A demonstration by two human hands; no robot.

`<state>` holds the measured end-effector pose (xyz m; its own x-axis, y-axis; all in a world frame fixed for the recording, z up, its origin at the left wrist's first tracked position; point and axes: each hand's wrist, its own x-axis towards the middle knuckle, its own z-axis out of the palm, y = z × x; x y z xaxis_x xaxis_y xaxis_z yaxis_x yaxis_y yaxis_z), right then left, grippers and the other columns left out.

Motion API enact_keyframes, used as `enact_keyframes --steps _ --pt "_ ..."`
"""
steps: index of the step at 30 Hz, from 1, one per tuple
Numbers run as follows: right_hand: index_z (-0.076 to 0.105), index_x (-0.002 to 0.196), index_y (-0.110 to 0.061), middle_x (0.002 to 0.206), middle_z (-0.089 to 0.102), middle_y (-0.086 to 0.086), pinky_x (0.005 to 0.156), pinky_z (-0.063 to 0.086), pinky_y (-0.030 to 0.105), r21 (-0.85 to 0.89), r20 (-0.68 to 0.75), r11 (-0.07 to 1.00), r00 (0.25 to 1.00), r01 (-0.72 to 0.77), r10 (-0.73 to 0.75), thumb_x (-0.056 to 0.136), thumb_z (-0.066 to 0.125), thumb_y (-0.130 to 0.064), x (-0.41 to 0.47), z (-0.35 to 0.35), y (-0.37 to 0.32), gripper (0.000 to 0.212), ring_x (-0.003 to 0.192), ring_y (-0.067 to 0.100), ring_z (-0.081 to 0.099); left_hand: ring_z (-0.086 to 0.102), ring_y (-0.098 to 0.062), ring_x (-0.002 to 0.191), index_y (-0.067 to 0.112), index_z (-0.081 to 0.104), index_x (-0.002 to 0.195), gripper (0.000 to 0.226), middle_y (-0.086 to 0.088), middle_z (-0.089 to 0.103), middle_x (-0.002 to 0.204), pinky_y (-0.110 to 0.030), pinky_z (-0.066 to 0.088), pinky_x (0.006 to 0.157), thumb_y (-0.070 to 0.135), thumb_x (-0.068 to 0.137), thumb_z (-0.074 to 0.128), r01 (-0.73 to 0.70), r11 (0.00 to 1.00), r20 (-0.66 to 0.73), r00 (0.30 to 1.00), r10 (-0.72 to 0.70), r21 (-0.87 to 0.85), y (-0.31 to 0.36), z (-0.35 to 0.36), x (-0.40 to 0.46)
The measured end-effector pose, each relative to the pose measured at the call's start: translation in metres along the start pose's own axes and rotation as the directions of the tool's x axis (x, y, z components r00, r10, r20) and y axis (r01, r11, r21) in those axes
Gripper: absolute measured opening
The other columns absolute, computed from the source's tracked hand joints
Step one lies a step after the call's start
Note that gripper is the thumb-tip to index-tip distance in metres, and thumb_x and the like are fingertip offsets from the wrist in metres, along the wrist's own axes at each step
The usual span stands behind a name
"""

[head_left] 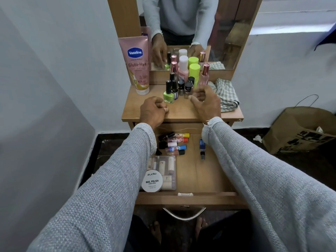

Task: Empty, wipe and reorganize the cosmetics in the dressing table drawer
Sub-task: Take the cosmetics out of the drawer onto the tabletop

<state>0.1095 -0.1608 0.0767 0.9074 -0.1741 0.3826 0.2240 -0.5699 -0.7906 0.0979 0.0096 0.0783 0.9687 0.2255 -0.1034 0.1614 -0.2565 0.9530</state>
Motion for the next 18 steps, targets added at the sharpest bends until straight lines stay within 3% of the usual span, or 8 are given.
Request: enact_keyframes --steps 3,5,7,9,12,14,16,18 --pt "0.061 0.088 -0.015 0.081 0.062 -0.002 0.065 0.044 0.007 -0.06 -0.027 0.996 0.997 0.067 -0.069 0.088 0.066 -0.017 -0.016 -0.019 0.005 0.006 0.069 0.006 0.055 0.071 -0.02 0.089 0.015 0.06 0.103 0.028 -0.001 0.07 0.089 -0.034 0.06 0.08 -0.008 0.086 0.063 -0.048 0.998 -0.04 0.998 0.049 0.033 0.0 0.005 -0.009" --pt "0.063 0.089 -0.011 0.079 0.063 0.001 0.067 0.05 0.02 -0.134 0.026 0.982 0.991 0.13 -0.128 0.088 0.066 -0.019 -0.027 -0.031 0.012 0.008 0.071 0.014 0.058 0.07 -0.018 0.089 0.014 0.059 0.107 0.028 0.002 0.067 0.088 -0.027 0.059 0.079 -0.007 0.088 0.061 -0.073 0.995 -0.046 0.996 0.076 0.062 0.0 0.006 -0.014" --pt "0.064 0.091 -0.01 0.08 0.063 0.003 0.068 0.052 0.029 -0.22 0.167 0.943 0.962 0.25 -0.216 0.088 0.065 -0.016 -0.04 -0.044 0.018 0.007 0.072 0.019 0.059 0.067 -0.015 0.089 0.011 0.059 0.112 0.029 0.004 0.065 0.09 -0.017 0.055 0.075 -0.006 0.089 0.059 -0.089 0.991 -0.049 0.994 0.094 0.095 0.002 0.005 -0.019" --pt "0.064 0.098 -0.01 0.09 0.061 0.003 0.074 0.052 0.029 -0.314 0.388 0.874 0.89 0.371 -0.239 0.091 0.06 -0.014 -0.052 -0.054 0.022 0.009 0.079 0.02 0.059 0.066 -0.014 0.09 0.008 0.059 0.118 0.032 0.004 0.064 0.093 -0.015 0.053 0.077 -0.006 0.09 0.058 -0.114 0.984 -0.055 0.991 0.122 0.138 0.002 0.006 -0.024" --pt "0.06 0.12 -0.019 0.123 0.055 0.001 0.088 0.051 0.029 -0.449 0.687 0.705 0.717 0.549 -0.12 0.09 0.059 -0.009 -0.067 -0.057 0.033 0.031 0.105 0.019 0.058 0.063 -0.011 0.09 0.007 0.058 0.121 0.035 0.005 0.062 0.094 -0.021 0.053 0.088 -0.009 0.09 0.054 -0.142 0.977 -0.042 0.988 0.15 0.159 0.001 0.007 -0.032" --pt "0.053 0.13 -0.025 0.139 0.044 0.001 0.091 0.05 0.033 -0.49 0.805 0.583 0.592 0.648 0.018 0.088 0.061 -0.006 -0.074 -0.051 0.041 0.047 0.121 0.021 0.049 0.063 -0.009 0.094 0.009 0.058 0.121 0.037 0.004 0.063 0.098 -0.024 0.052 0.094 -0.01 0.089 0.055 -0.142 0.977 -0.035 0.988 0.149 0.16 0.0 0.007 -0.036" --pt "0.049 0.135 -0.027 0.146 0.036 0.001 0.091 0.049 0.035 -0.514 0.84 0.498 0.528 0.698 0.127 0.088 0.062 -0.007 -0.079 -0.045 0.046 0.052 0.127 0.024 0.044 0.064 -0.01 0.096 0.012 0.058 0.119 0.038 0.005 0.063 0.099 -0.027 0.051 0.097 -0.011 0.088 0.056 -0.146 0.975 -0.034 0.987 0.154 0.165 0.0 0.007 -0.038" --pt "0.049 0.134 -0.024 0.145 0.037 0.003 0.094 0.05 0.038 -0.514 0.846 0.463 0.514 0.722 0.139 0.089 0.062 -0.007 -0.082 -0.039 0.051 0.05 0.126 0.025 0.044 0.064 -0.012 0.096 0.013 0.058 0.116 0.037 0.007 0.062 0.094 -0.028 0.051 0.098 -0.011 0.088 0.056 -0.148 0.975 -0.028 0.988 0.154 0.163 0.002 0.006 -0.038"
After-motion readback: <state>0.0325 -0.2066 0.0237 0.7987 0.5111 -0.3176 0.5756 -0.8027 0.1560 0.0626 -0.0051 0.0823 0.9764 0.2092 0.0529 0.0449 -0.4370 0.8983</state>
